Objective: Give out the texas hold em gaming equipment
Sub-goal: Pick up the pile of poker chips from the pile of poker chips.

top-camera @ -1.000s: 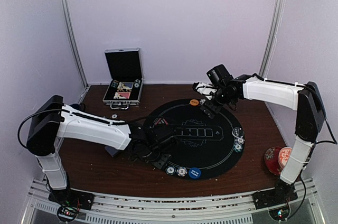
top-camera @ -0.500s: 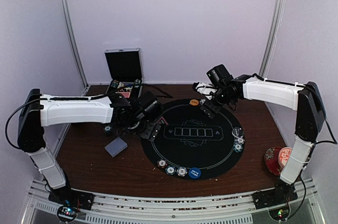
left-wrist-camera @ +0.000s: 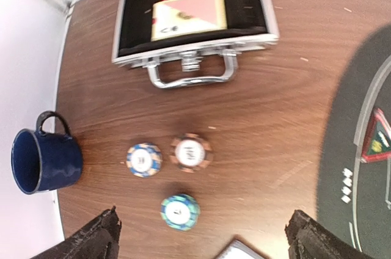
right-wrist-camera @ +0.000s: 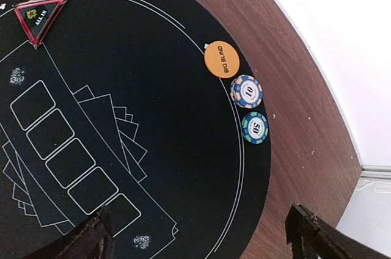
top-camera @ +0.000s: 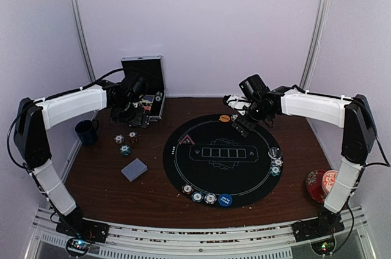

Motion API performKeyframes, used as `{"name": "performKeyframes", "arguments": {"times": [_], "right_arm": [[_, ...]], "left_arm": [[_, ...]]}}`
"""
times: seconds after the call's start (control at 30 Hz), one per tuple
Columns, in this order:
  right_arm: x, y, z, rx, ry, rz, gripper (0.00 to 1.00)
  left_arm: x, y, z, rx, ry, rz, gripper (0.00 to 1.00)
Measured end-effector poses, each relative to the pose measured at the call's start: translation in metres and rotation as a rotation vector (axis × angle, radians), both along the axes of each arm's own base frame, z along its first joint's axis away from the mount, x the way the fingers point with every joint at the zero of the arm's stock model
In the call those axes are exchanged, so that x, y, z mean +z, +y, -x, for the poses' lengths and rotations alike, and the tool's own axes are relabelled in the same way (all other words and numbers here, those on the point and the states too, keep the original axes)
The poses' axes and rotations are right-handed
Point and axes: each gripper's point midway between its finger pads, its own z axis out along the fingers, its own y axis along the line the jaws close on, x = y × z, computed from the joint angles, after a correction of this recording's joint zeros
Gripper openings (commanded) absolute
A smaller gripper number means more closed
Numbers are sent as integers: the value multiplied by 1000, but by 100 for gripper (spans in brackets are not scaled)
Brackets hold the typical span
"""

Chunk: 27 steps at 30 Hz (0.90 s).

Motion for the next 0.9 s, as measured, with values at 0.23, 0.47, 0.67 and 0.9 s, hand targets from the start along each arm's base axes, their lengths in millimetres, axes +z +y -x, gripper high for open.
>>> {"name": "performKeyframes", "arguments": {"times": [0.23,0.47,0.67,0.9], "right_arm": [[0,-1,0,-4,-3,4,100],[0,-1,-1,-5,-6,4,100],[1,-1,-2,-7,-13,3,100],[0,-2,-2,-10,-13,6,100]], "left_arm": [[-6,53,-22,108,30,44,98],[-34,66,-40,136,72,105,98],[-58,63,-39,120,114,161,95],[-82,56,-42,95,158,186,90]]}}
